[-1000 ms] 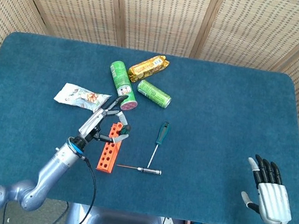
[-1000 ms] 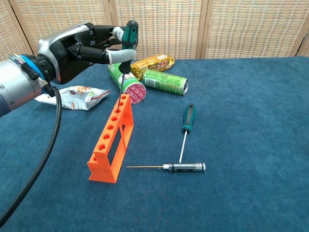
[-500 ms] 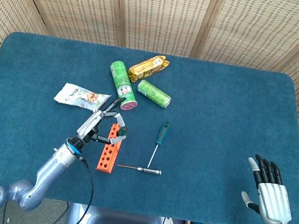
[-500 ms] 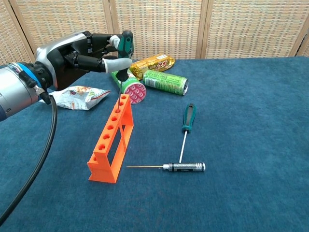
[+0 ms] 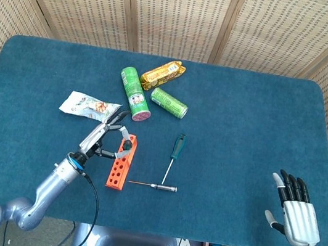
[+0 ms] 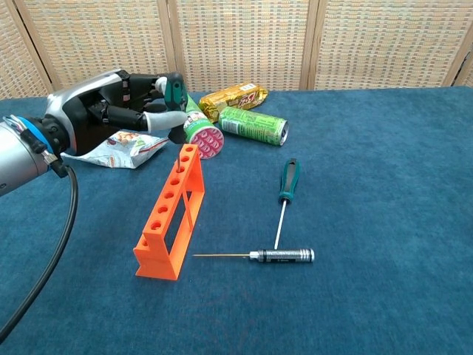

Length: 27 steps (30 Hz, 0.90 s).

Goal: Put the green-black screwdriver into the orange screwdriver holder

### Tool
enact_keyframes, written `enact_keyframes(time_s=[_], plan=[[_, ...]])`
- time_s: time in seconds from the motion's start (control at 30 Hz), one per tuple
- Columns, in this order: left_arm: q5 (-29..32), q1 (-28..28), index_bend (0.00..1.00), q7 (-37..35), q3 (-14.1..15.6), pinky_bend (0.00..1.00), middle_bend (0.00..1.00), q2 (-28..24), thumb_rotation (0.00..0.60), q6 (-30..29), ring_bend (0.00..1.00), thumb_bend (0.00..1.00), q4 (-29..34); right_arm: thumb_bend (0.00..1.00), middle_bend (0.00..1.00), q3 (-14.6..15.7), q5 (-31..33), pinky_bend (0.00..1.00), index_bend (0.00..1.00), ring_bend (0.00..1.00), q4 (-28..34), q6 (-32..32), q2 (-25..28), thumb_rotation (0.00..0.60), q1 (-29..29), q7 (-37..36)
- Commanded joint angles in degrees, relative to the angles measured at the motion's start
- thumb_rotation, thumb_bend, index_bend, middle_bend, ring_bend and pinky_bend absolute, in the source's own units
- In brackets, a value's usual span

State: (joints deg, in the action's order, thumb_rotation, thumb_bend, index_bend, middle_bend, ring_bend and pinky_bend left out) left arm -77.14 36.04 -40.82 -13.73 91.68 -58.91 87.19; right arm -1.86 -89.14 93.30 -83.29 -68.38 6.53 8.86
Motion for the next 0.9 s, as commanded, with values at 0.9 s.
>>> enact_keyframes(time_s=[0.9], plan=[[-1.2, -0.6, 0.62, -0.6, 3.3, 0.0, 0.06, 2.4, 0.6, 1.3, 0.0, 0.35, -6.6, 0.24, 0.0, -0.1, 0.0, 0.0, 0.0, 0.0, 0.0, -0.3, 0.1, 0.6, -0.1, -0.4]])
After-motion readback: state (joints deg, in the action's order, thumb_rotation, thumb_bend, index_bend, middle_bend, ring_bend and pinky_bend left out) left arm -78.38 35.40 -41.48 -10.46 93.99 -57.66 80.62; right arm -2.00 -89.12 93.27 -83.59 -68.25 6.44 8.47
